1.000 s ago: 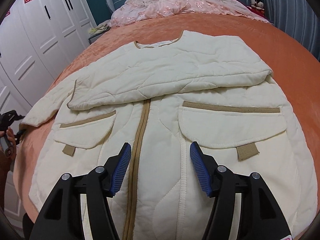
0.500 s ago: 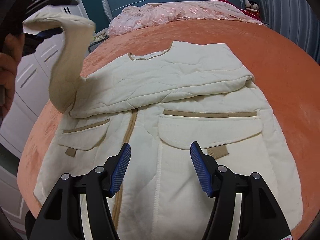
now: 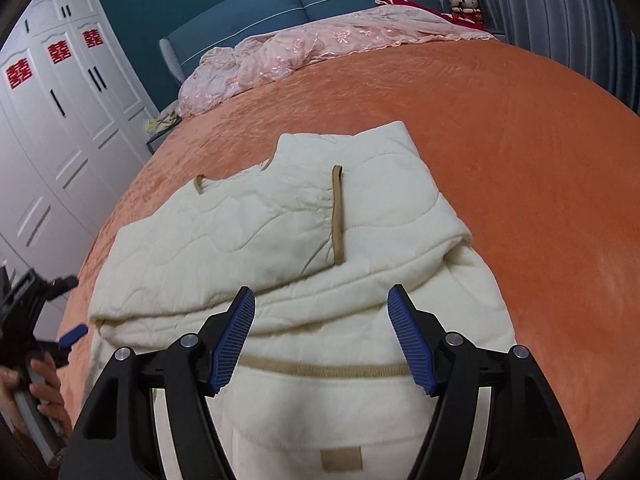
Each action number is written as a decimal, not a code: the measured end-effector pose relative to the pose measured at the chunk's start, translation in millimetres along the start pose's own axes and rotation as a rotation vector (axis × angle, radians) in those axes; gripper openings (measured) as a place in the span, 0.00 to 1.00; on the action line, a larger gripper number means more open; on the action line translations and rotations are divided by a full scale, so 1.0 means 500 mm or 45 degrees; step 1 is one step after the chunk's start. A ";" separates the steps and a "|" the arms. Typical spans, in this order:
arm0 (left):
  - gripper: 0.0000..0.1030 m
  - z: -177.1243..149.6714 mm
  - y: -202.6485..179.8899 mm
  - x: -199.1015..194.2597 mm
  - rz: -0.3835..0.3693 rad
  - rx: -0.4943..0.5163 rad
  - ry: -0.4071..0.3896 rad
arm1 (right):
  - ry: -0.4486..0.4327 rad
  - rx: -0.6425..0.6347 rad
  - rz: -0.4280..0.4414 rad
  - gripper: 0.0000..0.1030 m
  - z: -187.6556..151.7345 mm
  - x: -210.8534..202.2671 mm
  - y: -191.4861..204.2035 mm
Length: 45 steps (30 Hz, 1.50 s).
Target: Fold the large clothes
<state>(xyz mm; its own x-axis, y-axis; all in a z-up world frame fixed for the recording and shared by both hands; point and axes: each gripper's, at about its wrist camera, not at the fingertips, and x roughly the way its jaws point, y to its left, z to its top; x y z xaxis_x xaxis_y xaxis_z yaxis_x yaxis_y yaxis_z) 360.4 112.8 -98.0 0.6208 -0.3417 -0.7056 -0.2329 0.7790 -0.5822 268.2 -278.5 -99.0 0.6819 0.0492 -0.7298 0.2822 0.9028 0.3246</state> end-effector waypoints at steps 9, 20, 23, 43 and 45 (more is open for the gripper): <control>0.82 0.040 0.134 0.047 0.018 -0.230 0.007 | 0.096 0.195 0.038 0.65 0.064 0.134 -0.017; 0.12 0.077 0.106 0.008 0.080 -0.063 -0.088 | -0.040 -0.021 0.224 0.05 0.134 0.042 0.078; 0.11 0.051 0.099 0.009 0.148 0.035 -0.095 | -0.016 -0.147 0.104 0.04 0.111 0.045 0.080; 0.39 0.012 0.064 -0.031 0.358 0.354 -0.225 | 0.031 -0.116 -0.042 0.32 0.048 0.057 0.000; 0.39 0.042 0.038 -0.055 0.361 0.414 -0.270 | -0.018 -0.116 -0.029 0.36 0.081 0.037 0.008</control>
<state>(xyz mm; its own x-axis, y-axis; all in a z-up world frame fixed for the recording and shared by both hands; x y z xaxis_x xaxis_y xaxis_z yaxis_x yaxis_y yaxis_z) 354.4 148.0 -81.2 0.7135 -0.0034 -0.7006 -0.1900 0.9616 -0.1982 309.4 -291.3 -86.8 0.6856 0.0228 -0.7276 0.2356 0.9388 0.2514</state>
